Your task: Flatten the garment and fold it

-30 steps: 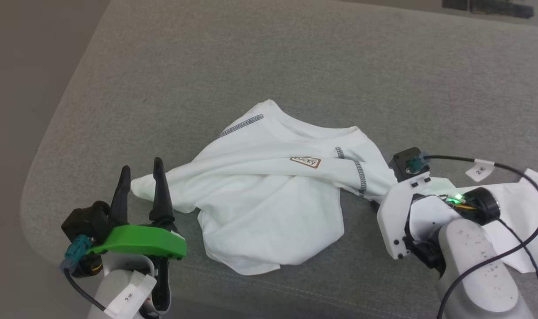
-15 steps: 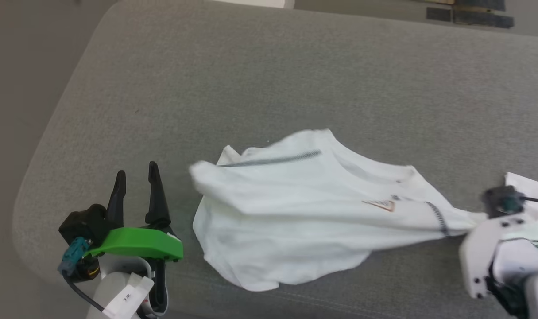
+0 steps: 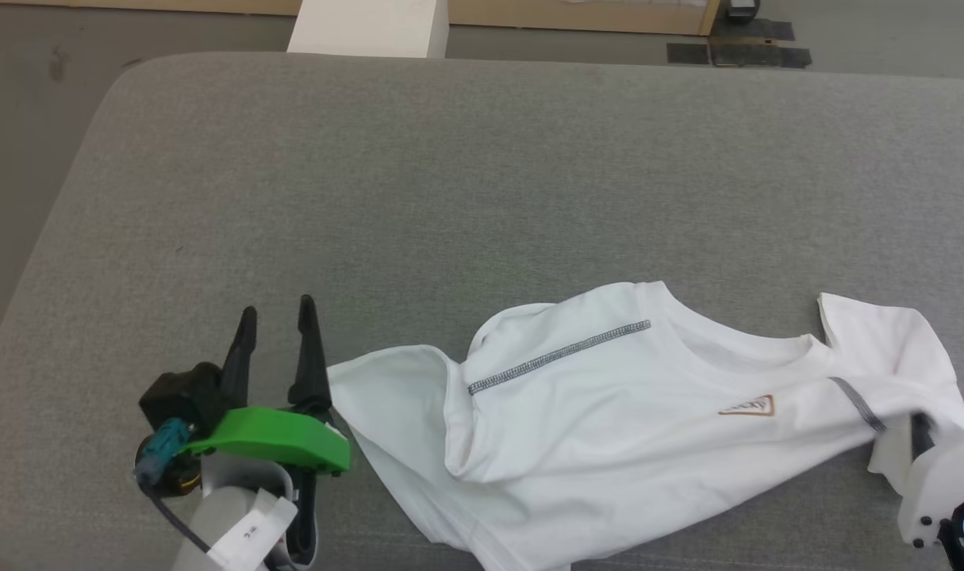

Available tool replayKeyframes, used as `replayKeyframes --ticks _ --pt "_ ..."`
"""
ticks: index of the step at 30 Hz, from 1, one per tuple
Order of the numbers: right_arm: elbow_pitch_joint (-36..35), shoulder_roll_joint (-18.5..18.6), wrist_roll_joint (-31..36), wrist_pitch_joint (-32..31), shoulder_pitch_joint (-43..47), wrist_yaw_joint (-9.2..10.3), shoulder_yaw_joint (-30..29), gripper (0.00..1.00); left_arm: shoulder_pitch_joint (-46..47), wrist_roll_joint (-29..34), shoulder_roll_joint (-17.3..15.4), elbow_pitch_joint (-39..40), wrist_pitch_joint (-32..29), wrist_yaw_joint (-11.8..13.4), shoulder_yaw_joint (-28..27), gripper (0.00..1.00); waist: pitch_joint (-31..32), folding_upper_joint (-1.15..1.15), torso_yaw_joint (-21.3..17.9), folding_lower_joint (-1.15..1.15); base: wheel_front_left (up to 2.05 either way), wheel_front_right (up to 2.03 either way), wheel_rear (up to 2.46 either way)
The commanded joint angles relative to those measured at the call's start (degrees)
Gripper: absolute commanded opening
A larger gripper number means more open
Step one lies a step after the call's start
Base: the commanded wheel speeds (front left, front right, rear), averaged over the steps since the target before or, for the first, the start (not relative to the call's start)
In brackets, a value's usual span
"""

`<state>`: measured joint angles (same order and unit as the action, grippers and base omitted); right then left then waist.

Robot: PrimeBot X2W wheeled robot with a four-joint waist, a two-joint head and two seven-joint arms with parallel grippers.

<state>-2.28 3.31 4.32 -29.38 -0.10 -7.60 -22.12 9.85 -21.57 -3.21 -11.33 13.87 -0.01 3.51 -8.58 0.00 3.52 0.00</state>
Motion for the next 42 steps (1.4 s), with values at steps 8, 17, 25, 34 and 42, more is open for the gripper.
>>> replayKeyframes --ticks 8,17,25,34,42 --pt "-2.84 -0.41 -8.49 17.58 0.18 0.11 6.54 1.00 7.33 3.46 -0.34 -1.19 -7.38 -2.81 6.91 1.00 0.14 0.00 -2.41 0.00 0.00 0.00 0.00" --pt "-4.53 -0.43 -11.18 22.01 0.88 0.11 14.12 1.00 16.65 6.21 -1.93 -11.95 -32.35 -4.90 15.66 1.00 -0.74 0.00 -6.22 0.00 0.00 0.00 0.00" --pt "-4.83 -0.43 -12.05 22.51 -0.08 0.11 16.69 1.00 21.21 8.31 -4.57 -17.02 -47.07 -3.90 18.14 1.00 -2.59 0.00 -8.35 0.00 0.00 0.00 0.00" --pt "-4.31 -0.43 -12.99 23.52 -1.74 0.11 18.27 1.00 25.27 10.07 -5.94 -18.02 -51.02 -4.21 20.56 0.00 -5.01 0.00 -9.45 0.00 0.00 0.00 0.00" --pt "-3.52 -0.43 -13.41 24.16 -2.43 0.11 17.84 1.00 28.95 10.50 -8.27 -14.49 -38.37 1.15 15.45 0.00 -4.96 0.00 -8.35 0.00 0.00 0.00 0.00"
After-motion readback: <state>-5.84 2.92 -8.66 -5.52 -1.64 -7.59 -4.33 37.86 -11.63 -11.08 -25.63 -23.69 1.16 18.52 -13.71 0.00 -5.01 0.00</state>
